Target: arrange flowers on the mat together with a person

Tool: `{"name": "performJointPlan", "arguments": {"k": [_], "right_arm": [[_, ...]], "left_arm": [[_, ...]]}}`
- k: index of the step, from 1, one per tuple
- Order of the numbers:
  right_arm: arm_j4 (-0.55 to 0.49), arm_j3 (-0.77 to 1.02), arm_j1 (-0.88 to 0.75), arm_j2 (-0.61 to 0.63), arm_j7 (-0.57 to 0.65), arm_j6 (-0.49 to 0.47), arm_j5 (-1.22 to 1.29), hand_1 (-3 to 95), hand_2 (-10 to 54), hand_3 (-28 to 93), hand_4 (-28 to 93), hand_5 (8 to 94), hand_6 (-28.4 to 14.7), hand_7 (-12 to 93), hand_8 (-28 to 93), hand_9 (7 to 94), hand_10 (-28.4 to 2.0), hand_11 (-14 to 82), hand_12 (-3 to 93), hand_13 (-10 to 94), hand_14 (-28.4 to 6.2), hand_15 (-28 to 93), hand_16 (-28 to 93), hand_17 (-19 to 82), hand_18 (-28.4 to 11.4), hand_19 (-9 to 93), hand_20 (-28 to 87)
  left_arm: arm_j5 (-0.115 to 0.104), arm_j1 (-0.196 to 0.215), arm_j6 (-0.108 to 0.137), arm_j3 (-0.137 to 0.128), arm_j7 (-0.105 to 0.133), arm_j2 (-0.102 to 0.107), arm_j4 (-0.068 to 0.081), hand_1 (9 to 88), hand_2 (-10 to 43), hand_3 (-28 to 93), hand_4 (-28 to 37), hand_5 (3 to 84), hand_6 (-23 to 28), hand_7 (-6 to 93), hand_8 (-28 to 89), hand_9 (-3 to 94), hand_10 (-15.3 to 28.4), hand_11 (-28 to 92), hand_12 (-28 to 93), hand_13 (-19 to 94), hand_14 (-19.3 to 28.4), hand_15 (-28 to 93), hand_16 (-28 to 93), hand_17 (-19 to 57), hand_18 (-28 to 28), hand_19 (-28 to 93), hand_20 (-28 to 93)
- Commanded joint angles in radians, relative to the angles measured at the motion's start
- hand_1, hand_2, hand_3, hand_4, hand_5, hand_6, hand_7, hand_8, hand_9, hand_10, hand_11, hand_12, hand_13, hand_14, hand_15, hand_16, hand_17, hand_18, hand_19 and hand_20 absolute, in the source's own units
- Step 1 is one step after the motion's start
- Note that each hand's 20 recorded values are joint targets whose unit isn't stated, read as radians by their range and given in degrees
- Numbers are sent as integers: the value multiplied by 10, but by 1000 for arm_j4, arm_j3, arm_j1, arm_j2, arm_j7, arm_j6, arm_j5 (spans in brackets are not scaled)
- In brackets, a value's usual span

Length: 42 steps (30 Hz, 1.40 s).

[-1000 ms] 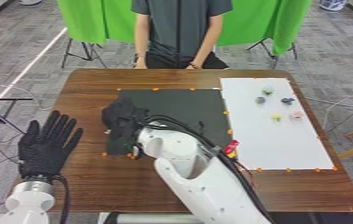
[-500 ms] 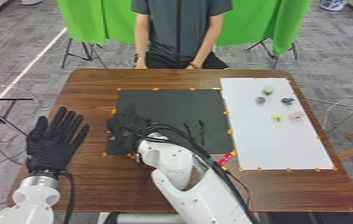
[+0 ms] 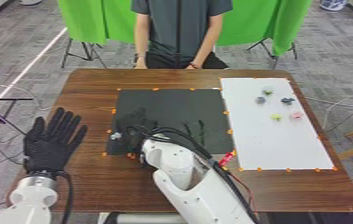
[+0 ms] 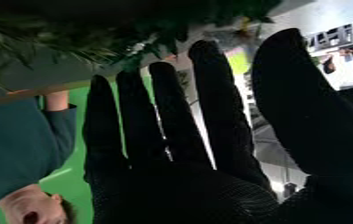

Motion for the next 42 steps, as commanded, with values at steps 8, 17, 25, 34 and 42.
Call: {"name": "performJointPlan", "arguments": {"k": [8, 17, 25, 34, 42], "right_arm": [[-5, -24, 21, 32, 71, 41, 73, 371, -95, 829, -283, 541, -115, 124, -146, 461, -195, 141, 87, 307, -181, 354, 5, 79, -203, 634, -81], [-130, -7, 42, 106, 243, -99, 375, 330, -95, 832, -283, 369, -177, 61, -113, 360, -214, 129, 82, 260, -192, 340, -1, 69, -202, 627, -96], [-279, 134, -8, 199, 247, 105, 676, 300, -95, 807, -283, 323, -175, 45, -93, 306, -225, 125, 86, 193, -206, 321, -5, 58, -200, 619, -87], [-450, 311, -111, 316, 160, 173, 834, 282, -95, 793, -283, 337, -138, 66, -101, 301, -208, 114, 85, 179, -199, 295, -6, 46, -190, 591, -78], [-575, 551, -254, 371, 221, 209, 1313, 287, -95, 796, -272, 347, -120, 77, -103, 306, -196, 98, 92, 187, -182, 252, 13, 41, -179, 556, -40]], "left_arm": [[-3, 29, 4, -11, -12, -18, -5, 306, 152, 704, -283, 430, 79, 84, -87, 389, 126, 138, 81, 290, 109, 172, -42, -17, 117, 275, 127], [38, 60, -40, -39, -41, -43, -2, 306, 151, 702, -283, 430, 78, 83, -87, 387, 126, 137, 82, 289, 110, 170, -40, -17, 117, 273, 127], [53, 109, -83, -72, -43, -69, -2, 305, 150, 698, -283, 428, 76, 79, -85, 387, 127, 133, 83, 292, 112, 168, -39, -18, 118, 269, 128], [55, 114, -87, -81, -37, -76, -6, 307, 150, 697, -283, 429, 76, 77, -84, 389, 127, 131, 84, 293, 112, 165, -37, -17, 118, 267, 129], [47, 137, -85, -106, -17, -76, -18, 306, 150, 695, -283, 429, 76, 76, -84, 389, 126, 129, 84, 293, 112, 164, -36, -17, 119, 265, 130]]}}
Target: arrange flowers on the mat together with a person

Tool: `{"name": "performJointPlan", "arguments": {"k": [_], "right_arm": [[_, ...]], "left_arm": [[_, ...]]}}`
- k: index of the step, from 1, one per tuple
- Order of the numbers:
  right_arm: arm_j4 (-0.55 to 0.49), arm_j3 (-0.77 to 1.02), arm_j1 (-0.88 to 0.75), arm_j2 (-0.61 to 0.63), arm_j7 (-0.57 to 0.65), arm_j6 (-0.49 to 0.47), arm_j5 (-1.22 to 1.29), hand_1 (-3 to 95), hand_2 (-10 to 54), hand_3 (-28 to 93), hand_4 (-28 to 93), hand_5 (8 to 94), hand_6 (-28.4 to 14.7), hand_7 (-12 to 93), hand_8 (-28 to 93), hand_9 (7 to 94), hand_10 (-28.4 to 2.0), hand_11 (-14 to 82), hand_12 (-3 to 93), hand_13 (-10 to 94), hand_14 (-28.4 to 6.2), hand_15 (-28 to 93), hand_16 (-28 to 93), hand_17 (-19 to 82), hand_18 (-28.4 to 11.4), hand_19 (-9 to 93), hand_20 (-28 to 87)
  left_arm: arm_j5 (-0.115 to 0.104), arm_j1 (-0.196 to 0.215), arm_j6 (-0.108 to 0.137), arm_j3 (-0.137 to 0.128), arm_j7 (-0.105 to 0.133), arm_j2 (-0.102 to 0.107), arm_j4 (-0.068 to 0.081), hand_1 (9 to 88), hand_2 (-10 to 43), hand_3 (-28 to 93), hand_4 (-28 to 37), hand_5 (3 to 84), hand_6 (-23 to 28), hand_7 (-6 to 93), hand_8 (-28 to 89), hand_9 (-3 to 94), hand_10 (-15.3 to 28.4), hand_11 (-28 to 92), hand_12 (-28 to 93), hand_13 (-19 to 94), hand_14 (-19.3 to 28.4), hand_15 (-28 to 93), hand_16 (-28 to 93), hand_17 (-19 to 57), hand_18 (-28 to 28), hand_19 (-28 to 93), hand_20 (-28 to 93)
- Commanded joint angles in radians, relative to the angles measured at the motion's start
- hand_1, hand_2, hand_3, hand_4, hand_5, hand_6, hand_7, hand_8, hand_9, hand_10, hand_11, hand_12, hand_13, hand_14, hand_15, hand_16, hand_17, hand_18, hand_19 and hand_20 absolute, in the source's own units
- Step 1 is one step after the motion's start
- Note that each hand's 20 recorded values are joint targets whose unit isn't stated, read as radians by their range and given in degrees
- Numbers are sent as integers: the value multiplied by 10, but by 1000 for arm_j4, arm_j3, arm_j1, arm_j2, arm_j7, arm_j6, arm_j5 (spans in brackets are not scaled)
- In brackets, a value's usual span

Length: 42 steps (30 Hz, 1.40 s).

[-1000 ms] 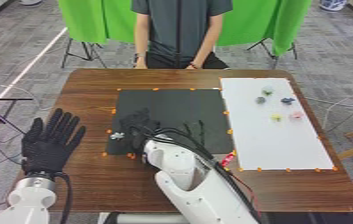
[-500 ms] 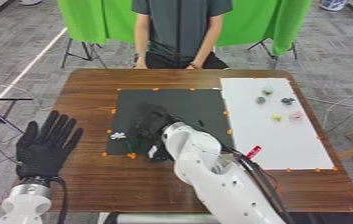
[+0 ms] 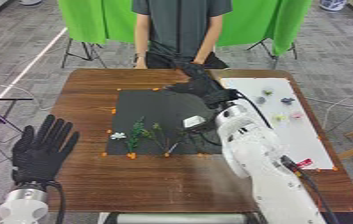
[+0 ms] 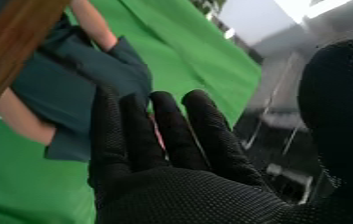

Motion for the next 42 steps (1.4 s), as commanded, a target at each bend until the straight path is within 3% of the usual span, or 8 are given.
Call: {"name": "performJointPlan", "arguments": {"k": [1, 8, 15, 17, 19, 20, 23, 42], "right_arm": [[-105, 236, -149, 71, 79, 39, 453, 286, -90, 796, -268, 350, -117, 81, -104, 309, -194, 97, 92, 189, -181, 249, 17, 41, -178, 553, -33], [-198, 447, -368, 99, 94, -4, 729, 262, -6, 793, -253, 347, -110, 80, -105, 300, -188, 86, 93, 188, -170, 225, 29, 36, -175, 533, -11], [-142, 534, -531, 65, -151, -11, 792, 264, 4, 798, -252, 367, -106, 84, -109, 322, -166, 88, 90, 206, -132, 177, 28, 46, -155, 471, 7], [-129, 526, -526, 62, -181, -1, 792, 269, -3, 809, -256, 383, -107, 83, -111, 337, -145, 95, 84, 219, -110, 154, 20, 59, -139, 434, 16], [-129, 556, -531, 44, -157, -48, 797, 271, -8, 814, -259, 399, -99, 90, -115, 359, -140, 96, 80, 246, -101, 144, 19, 73, -132, 411, 25], [-126, 562, -533, 39, -166, -61, 801, 276, -14, 817, -261, 412, -92, 97, -117, 376, -139, 97, 80, 261, -101, 141, 21, 79, -131, 405, 31], [-134, 575, -539, 23, -175, -62, 788, 288, -31, 822, -264, 439, -80, 115, -126, 405, -138, 99, 81, 280, -101, 142, 30, 85, -130, 395, 40], [-168, 635, -587, -38, -203, -47, 781, 300, -59, 825, -265, 460, -72, 123, -134, 419, -136, 99, 83, 293, -99, 135, 41, 96, -128, 382, 58]], "left_arm": [[-3, 35, -4, -24, 17, -11, -11, 306, 150, 695, -283, 428, 76, 76, -84, 389, 126, 129, 84, 294, 112, 164, -36, -17, 119, 265, 130], [1, 25, -14, -30, 12, -7, -7, 305, 150, 693, -283, 429, 76, 75, -83, 391, 127, 129, 85, 294, 111, 161, -36, -17, 119, 263, 130], [38, 31, 3, -62, -21, -5, -7, 324, 134, 693, -283, 440, 83, 76, -85, 394, 127, 131, 85, 299, 107, 161, -37, -16, 118, 263, 131], [63, 30, 36, -81, -27, 1, -12, 325, 134, 692, -283, 443, 86, 74, -85, 395, 128, 132, 84, 300, 106, 162, -38, -16, 118, 263, 131], [111, 34, 155, -97, -47, 3, -37, 325, 136, 693, -283, 450, 88, 78, -84, 402, 129, 136, 85, 302, 109, 165, -37, -15, 119, 263, 131], [121, 39, 144, -102, -42, 2, -34, 324, 137, 695, -283, 457, 89, 79, -84, 407, 130, 138, 86, 305, 111, 168, -37, -15, 119, 266, 132], [86, 47, 117, -100, -7, -1, -35, 324, 141, 696, -283, 460, 90, 79, -85, 410, 131, 140, 85, 307, 112, 172, -39, -16, 120, 271, 133], [68, 43, 81, -69, 0, -11, -25, 322, 150, 696, -283, 461, 88, 80, -86, 413, 133, 143, 82, 307, 114, 182, -47, -17, 119, 277, 128]]}}
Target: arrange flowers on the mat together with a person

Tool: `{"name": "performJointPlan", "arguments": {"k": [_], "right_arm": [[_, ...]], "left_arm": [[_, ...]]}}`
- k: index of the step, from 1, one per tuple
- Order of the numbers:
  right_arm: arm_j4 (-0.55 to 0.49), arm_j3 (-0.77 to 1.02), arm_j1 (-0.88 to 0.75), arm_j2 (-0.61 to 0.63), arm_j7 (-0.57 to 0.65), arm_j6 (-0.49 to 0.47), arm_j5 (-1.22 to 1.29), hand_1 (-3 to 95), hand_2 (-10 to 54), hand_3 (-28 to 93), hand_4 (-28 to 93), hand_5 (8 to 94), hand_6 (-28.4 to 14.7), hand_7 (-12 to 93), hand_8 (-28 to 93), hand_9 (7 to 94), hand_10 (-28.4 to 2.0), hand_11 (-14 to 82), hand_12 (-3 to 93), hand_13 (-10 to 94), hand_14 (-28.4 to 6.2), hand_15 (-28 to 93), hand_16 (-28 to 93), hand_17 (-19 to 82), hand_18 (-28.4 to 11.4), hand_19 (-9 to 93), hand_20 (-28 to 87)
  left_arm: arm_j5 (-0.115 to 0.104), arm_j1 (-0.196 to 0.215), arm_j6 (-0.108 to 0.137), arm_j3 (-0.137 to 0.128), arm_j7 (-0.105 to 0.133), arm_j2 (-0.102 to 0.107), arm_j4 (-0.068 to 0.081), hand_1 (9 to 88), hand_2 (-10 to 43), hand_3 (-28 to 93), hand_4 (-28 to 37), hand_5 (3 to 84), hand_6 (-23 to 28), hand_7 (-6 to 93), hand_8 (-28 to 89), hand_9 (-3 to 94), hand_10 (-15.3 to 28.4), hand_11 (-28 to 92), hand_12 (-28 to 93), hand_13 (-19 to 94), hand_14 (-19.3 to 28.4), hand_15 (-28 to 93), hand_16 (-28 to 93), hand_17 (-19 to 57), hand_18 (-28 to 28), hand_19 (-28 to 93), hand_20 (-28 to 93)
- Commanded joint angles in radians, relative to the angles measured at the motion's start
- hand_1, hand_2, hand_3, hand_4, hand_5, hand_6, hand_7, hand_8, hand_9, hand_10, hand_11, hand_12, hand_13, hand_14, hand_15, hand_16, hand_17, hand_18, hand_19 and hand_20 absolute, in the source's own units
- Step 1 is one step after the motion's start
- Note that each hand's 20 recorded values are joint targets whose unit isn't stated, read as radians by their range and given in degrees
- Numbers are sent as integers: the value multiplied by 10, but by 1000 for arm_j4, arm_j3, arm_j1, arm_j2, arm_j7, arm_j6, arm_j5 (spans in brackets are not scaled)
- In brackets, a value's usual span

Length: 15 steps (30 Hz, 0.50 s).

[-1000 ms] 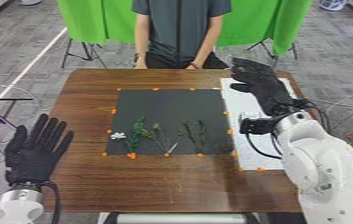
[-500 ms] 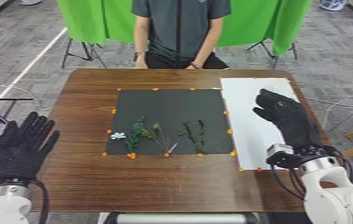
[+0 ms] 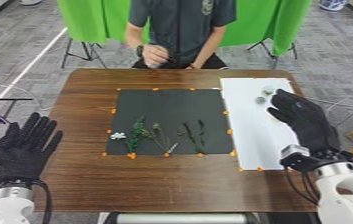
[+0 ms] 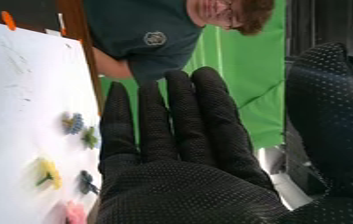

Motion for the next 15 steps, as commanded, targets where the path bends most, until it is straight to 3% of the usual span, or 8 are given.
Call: {"name": "performJointPlan", "arguments": {"k": [1, 3, 4, 7, 10, 15], "right_arm": [[-13, -51, -16, 22, -19, 76, -23, 300, -59, 824, -266, 460, -71, 124, -134, 420, -136, 99, 83, 295, -99, 134, 42, 96, -129, 382, 59], [-8, -61, -8, 27, -32, 95, -55, 301, -59, 824, -266, 462, -70, 126, -134, 423, -135, 99, 83, 301, -101, 133, 45, 95, -135, 384, 62], [-6, -71, -4, 35, -38, 114, -60, 302, -60, 825, -265, 464, -68, 127, -135, 424, -134, 98, 83, 302, -102, 131, 47, 95, -138, 386, 64], [-4, -79, 4, 43, -45, 116, -58, 306, -64, 826, -264, 466, -66, 129, -136, 427, -133, 98, 84, 307, -104, 130, 53, 94, -144, 392, 69], [-4, -86, 6, 48, -50, 126, -82, 309, -67, 827, -265, 467, -64, 131, -137, 428, -132, 98, 85, 310, -105, 129, 58, 95, -145, 393, 71], [-9, -83, 1, 44, -47, 137, -87, 312, -72, 828, -266, 468, -64, 132, -138, 430, -131, 96, 86, 328, -114, 135, 72, 100, -155, 430, 90]], "left_arm": [[-10, 18, -19, 7, 0, -13, 7, 322, 150, 696, -283, 461, 88, 80, -86, 413, 134, 143, 82, 307, 114, 182, -47, -17, 119, 276, 128], [-43, 24, -37, 8, 15, -12, 6, 322, 150, 696, -283, 460, 87, 79, -87, 413, 134, 143, 81, 307, 114, 182, -48, -17, 119, 277, 128], [-48, 24, -41, 7, 18, -12, 6, 322, 150, 695, -283, 460, 87, 80, -87, 413, 134, 143, 81, 308, 114, 182, -48, -17, 119, 277, 128], [-30, 25, -39, 2, 14, -10, 3, 322, 151, 695, -283, 459, 86, 79, -87, 413, 133, 142, 81, 309, 114, 182, -48, -17, 119, 277, 128], [-30, 31, -50, 2, 18, -15, 0, 322, 151, 694, -283, 459, 86, 79, -86, 413, 133, 142, 81, 309, 114, 182, -48, -18, 120, 278, 128], [-37, 44, -48, -2, 21, -17, -2, 321, 152, 694, -283, 459, 86, 80, -86, 414, 133, 141, 82, 310, 114, 182, -48, -18, 120, 277, 128]]}}
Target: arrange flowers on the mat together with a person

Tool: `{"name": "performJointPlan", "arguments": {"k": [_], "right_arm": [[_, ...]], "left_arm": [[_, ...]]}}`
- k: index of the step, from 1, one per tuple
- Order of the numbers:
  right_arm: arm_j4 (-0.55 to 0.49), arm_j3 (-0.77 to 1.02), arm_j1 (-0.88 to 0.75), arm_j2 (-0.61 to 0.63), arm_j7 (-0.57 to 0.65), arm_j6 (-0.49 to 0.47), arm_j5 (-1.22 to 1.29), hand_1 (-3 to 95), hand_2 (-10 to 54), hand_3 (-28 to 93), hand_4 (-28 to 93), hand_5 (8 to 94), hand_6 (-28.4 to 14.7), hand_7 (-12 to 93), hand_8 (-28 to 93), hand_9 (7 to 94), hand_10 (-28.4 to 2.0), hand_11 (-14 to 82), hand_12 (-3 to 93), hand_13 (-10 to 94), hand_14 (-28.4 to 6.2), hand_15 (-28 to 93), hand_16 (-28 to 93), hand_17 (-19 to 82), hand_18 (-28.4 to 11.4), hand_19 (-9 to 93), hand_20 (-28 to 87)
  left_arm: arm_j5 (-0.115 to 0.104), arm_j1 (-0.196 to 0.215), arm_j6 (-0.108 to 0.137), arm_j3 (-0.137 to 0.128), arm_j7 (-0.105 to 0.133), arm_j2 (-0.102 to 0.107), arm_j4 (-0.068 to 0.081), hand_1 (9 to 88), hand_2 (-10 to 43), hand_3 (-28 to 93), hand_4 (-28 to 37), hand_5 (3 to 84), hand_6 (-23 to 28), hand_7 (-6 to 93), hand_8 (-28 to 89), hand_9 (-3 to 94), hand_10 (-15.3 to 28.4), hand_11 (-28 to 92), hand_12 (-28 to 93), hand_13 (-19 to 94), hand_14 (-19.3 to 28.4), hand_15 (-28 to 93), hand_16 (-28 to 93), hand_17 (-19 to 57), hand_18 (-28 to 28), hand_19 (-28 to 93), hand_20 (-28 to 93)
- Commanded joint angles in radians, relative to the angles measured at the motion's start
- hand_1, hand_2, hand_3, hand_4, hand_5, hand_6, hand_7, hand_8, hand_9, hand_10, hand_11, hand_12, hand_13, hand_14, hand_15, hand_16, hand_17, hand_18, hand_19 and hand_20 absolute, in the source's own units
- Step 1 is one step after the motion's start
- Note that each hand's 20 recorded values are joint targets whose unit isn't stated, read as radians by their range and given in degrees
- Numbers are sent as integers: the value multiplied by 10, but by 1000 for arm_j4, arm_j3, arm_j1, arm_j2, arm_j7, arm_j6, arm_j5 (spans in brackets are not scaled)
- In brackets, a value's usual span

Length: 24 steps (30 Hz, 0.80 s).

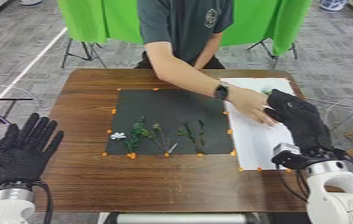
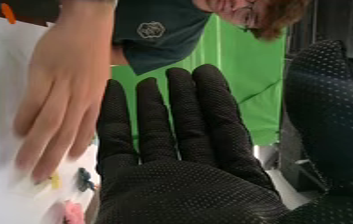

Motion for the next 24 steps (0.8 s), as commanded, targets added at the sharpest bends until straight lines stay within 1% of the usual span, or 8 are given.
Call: {"name": "performJointPlan", "arguments": {"k": [1, 6, 10, 12, 16, 18, 19, 24], "right_arm": [[-9, -5, -2, 6, -14, 25, -25, 312, -72, 827, -266, 468, -64, 130, -137, 430, -131, 96, 86, 342, -114, 145, 81, 104, -159, 455, 104], [-12, -14, -4, 19, -21, 35, -27, 315, -74, 824, -265, 466, -61, 131, -135, 428, -125, 94, 88, 359, -117, 164, 102, 106, -167, 482, 121], [-17, -17, -12, 24, -20, 45, -33, 316, -76, 824, -264, 468, -56, 136, -136, 429, -122, 94, 91, 357, -121, 166, 111, 101, -172, 474, 118], [-17, -20, -14, 25, -22, 53, -33, 318, -77, 823, -263, 469, -55, 138, -137, 430, -122, 94, 92, 357, -123, 166, 114, 100, -172, 471, 118], [-18, -23, -18, 30, -19, 60, -61, 319, -78, 822, -263, 470, -55, 139, -138, 432, -122, 93, 94, 357, -124, 163, 119, 99, -173, 469, 118], [-18, -35, -21, 42, -23, 71, -87, 319, -79, 823, -262, 471, -54, 140, -138, 432, -126, 92, 94, 356, -125, 162, 120, 98, -173, 467, 117], [-17, -40, -16, 42, -25, 71, -100, 319, -79, 823, -262, 471, -54, 141, -138, 432, -128, 92, 95, 354, -125, 161, 121, 98, -173, 465, 116], [-9, -57, -4, 44, -28, 77, -139, 321, -81, 822, -263, 472, -53, 143, -138, 429, -129, 88, 98, 351, -129, 158, 125, 98, -172, 460, 114]], "left_arm": [[-6, 35, -12, -9, 7, -15, -4, 321, 152, 694, -283, 459, 86, 80, -86, 413, 133, 141, 82, 310, 115, 182, -47, -18, 120, 278, 128], [-10, 42, -12, -22, 14, -14, -8, 321, 152, 694, -283, 460, 86, 79, -86, 415, 133, 141, 83, 311, 114, 182, -47, -17, 120, 276, 128], [-10, 35, -16, -12, 11, -15, -6, 321, 152, 694, -283, 460, 86, 79, -86, 415, 133, 141, 83, 311, 114, 181, -47, -17, 120, 276, 128], [-8, 27, -18, -6, 5, -15, -2, 321, 152, 694, -283, 460, 86, 79, -86, 415, 133, 142, 84, 311, 114, 181, -47, -17, 120, 275, 128], [-15, 19, -5, -5, 9, -14, 1, 321, 153, 694, -283, 460, 85, 80, -86, 415, 133, 142, 85, 311, 113, 181, -47, -17, 120, 275, 129], [-13, 19, -6, -6, 9, -12, 0, 321, 153, 694, -283, 460, 85, 81, -86, 416, 133, 142, 85, 312, 113, 181, -47, -17, 120, 275, 129], [-18, 20, -5, -4, 13, -12, 0, 321, 153, 694, -283, 460, 85, 81, -86, 416, 133, 142, 86, 312, 113, 181, -47, -17, 120, 275, 129], [-17, 8, -6, 3, 8, -10, 3, 320, 153, 695, -283, 460, 86, 81, -86, 417, 133, 143, 86, 312, 113, 182, -46, -17, 120, 275, 130]]}}
